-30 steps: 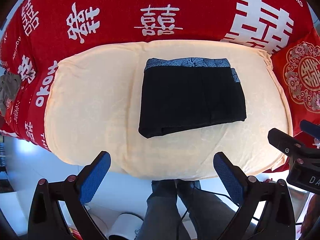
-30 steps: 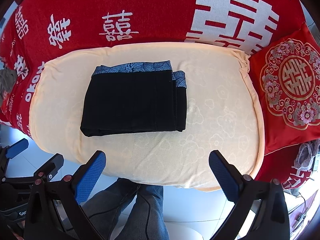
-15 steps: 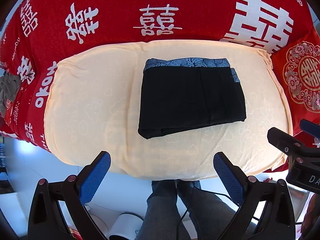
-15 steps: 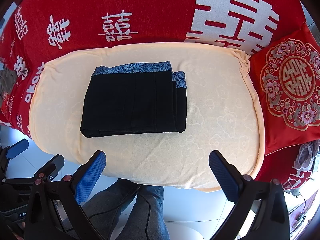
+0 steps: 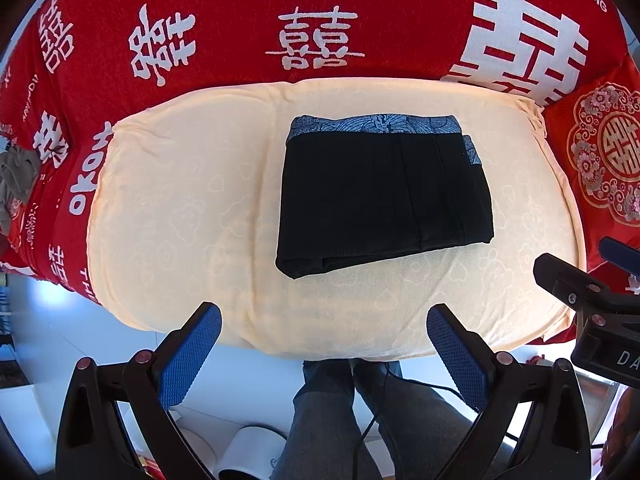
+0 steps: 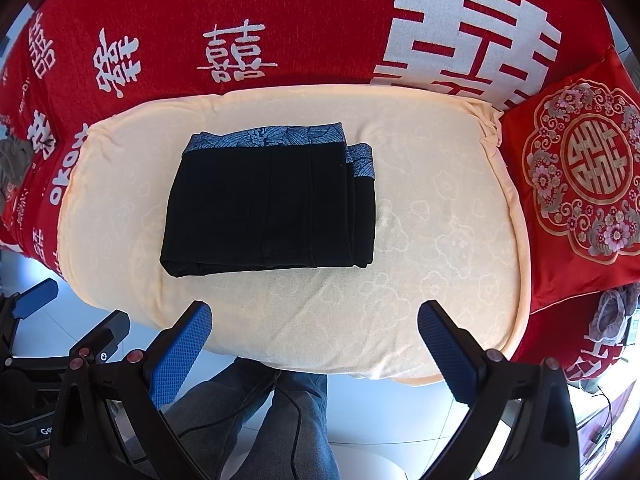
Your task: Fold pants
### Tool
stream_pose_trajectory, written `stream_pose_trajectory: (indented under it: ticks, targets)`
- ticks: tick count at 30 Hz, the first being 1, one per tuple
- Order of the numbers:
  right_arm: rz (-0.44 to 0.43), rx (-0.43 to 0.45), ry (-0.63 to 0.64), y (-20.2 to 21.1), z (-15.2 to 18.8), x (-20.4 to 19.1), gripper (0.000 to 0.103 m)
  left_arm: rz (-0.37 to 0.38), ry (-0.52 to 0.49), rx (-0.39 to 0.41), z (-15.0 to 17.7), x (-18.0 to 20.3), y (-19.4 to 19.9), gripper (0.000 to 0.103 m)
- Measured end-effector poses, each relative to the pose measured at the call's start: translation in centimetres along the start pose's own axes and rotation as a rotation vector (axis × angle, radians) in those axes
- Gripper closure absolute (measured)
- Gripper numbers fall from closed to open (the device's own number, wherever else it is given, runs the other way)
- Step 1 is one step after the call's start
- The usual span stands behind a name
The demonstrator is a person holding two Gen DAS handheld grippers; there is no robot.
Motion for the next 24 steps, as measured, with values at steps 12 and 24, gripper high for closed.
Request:
stream_pose_trajectory:
  ticks: [12, 24]
  targets:
    - [0.002, -0.004, 0.001, -0.10, -0.01, -0.06, 0.000, 0.002, -0.017, -0.004, -0.12, -0.08, -0.55, 0.000]
    - [0.002, -0.009, 0.008, -0.56, -0.17, 0.13, 0.000, 0.035, -0.007, -0.005, -0.15, -0.45, -0.65, 0.000]
Point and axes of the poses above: each gripper's, at about its wrist camera, not at the fingertips, and y roughly against the way its jaws point, x to its right, z to its underside, the point moved 4 cm from there along -y, roughly the way its jaws point, and after that the axes turned 13 degrees about x, right-handed, at the moved point
